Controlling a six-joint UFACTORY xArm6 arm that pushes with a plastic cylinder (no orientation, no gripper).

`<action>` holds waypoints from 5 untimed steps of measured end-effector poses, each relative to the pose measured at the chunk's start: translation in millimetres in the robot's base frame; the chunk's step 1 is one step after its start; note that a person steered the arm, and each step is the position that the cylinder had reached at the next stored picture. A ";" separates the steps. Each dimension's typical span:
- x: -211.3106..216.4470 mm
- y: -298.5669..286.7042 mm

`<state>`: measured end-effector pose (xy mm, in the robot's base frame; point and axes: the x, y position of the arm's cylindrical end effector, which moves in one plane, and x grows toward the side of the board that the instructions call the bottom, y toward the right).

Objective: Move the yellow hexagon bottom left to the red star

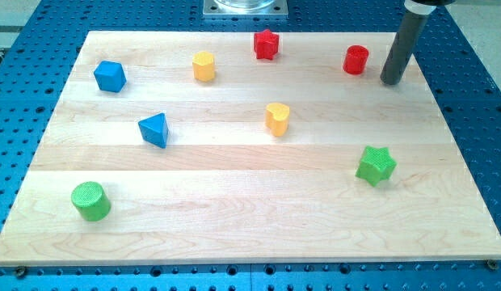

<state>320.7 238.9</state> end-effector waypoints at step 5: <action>11.5 -374.1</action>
<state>332.2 -135.2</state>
